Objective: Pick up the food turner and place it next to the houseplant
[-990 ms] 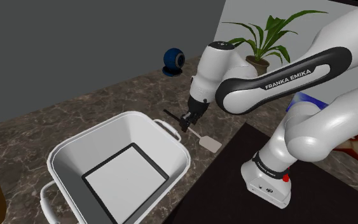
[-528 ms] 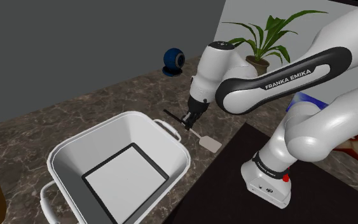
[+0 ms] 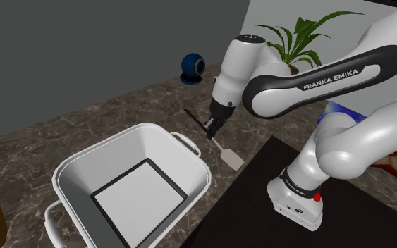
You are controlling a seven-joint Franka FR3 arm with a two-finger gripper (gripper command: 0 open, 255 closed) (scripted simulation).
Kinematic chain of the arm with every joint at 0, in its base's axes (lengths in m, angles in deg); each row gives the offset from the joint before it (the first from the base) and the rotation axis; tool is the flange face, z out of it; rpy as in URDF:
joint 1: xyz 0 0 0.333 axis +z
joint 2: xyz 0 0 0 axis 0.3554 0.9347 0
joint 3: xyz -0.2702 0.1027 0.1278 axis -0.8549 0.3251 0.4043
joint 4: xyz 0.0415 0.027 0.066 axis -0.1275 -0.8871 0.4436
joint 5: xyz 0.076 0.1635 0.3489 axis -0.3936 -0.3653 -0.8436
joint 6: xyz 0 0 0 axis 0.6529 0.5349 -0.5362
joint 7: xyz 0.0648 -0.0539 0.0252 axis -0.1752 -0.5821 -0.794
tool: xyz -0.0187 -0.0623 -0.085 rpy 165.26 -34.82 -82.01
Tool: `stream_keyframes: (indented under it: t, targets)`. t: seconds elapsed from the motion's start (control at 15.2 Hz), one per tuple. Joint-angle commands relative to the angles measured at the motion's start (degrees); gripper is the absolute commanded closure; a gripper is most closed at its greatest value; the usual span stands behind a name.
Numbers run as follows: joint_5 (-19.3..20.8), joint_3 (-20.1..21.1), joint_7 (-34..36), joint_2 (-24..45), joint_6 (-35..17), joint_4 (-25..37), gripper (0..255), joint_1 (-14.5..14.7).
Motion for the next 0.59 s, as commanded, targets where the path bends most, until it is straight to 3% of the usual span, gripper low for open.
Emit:
stream_keyframes:
  t: [0.0, 0.53]
  targets:
    - [0.1, -0.4, -0.1, -1.1, 2.0, 0.8, 255, 0.0]
    - [0.6, -1.5, -0.4, -4.7, 9.6, 4.9, 255, 0.0]
